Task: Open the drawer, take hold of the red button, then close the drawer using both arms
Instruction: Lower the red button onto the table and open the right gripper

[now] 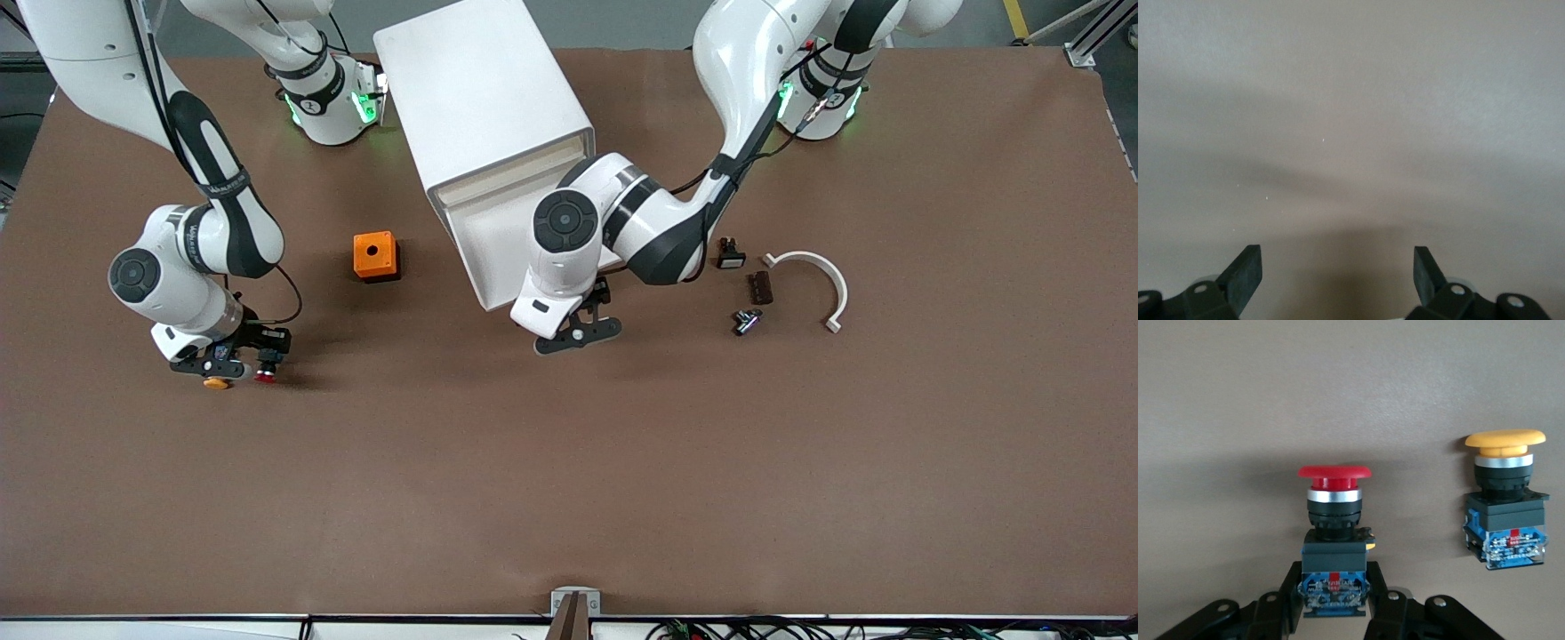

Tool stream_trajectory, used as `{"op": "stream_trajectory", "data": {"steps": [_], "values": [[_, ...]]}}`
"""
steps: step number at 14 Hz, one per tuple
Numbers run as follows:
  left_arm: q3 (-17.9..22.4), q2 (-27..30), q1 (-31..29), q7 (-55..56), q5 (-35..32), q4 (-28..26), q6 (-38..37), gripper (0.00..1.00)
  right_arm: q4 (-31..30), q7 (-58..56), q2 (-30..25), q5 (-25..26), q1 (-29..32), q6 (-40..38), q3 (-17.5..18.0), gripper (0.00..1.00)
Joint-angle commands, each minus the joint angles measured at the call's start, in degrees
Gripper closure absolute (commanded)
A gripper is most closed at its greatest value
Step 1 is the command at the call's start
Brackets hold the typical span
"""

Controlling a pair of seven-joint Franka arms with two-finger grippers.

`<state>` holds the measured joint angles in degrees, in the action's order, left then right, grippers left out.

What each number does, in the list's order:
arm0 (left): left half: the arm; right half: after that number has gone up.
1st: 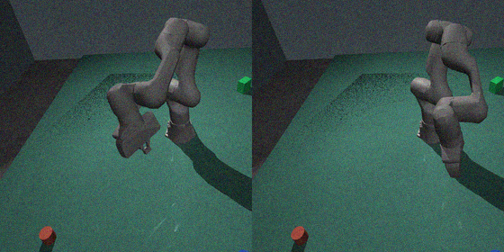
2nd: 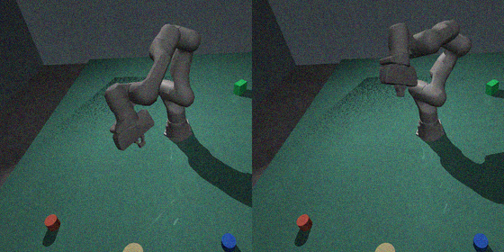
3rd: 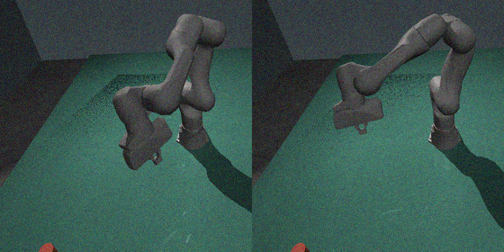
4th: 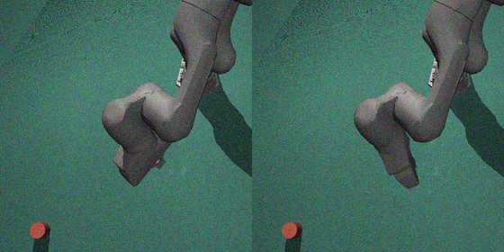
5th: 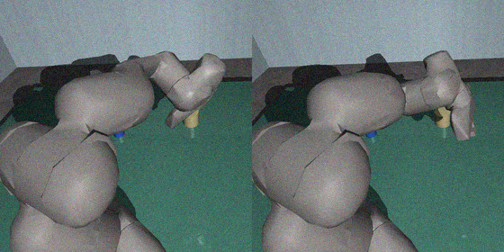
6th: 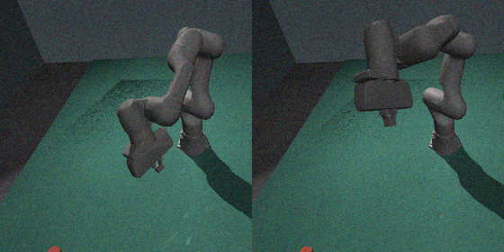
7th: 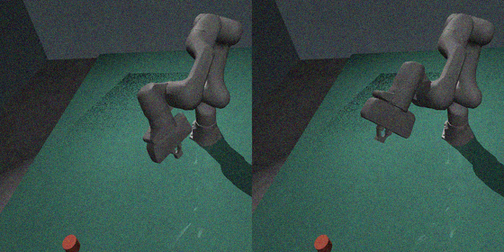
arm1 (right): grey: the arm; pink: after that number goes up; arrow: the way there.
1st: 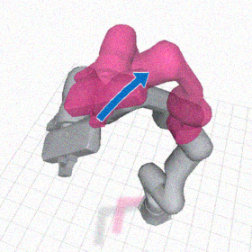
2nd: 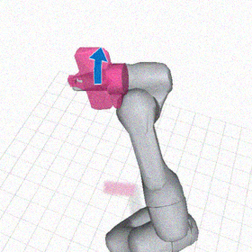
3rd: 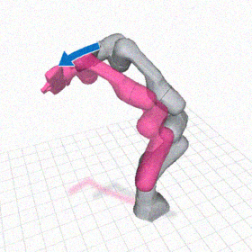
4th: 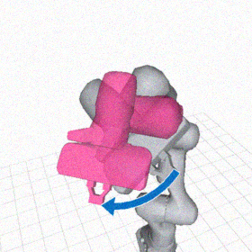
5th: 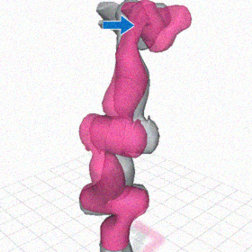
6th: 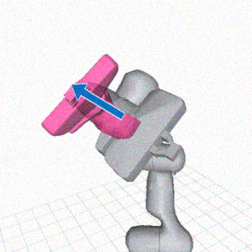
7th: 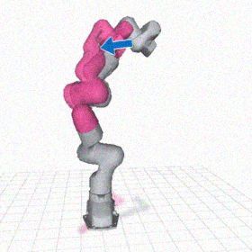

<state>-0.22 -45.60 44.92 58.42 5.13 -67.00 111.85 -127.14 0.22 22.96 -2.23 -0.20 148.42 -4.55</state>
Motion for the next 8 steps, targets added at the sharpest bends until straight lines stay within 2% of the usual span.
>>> {"op": "stream_trajectory", "data": {"steps": [1, 3, 4, 5, 6, 8], "values": [[0.4, 1.6, 1.0, 0.6, -1.2, -3.3, 0.3, 0.00, -1.4, 0.1, -0.2, 0.1, 0.8, 1.4, 0.3, 1.00], [-0.6, 1.7, 1.0, 0.6, -1.2, -4.0, -0.2, 0.00, -2.1, 0.9, -0.3, 0.1, 0.6, 1.5, 0.3, 1.00], [-1.4, 1.9, 1.0, 0.7, -1.2, -4.4, -0.3, 0.00, -2.3, 1.8, -0.3, 0.1, 0.5, 1.5, 0.4, 0.83], [-2.1, 2.3, 1.0, 0.7, -1.2, -4.9, -0.3, 0.00, -2.4, 3.7, -0.3, 0.1, 0.5, 1.4, 0.4, 0.11], [-2.4, 2.5, 1.0, 0.8, -1.1, -5.2, -0.4, 0.00, -2.4, 4.5, -0.5, 0.1, 0.1, 1.1, 0.4, 0.00], [-3.4, 2.9, 1.0, 0.7, -0.6, -5.2, -2.2, 0.00, -2.1, 4.6, -0.8, 0.1, -0.2, 0.9, 0.4, 0.00]]}}
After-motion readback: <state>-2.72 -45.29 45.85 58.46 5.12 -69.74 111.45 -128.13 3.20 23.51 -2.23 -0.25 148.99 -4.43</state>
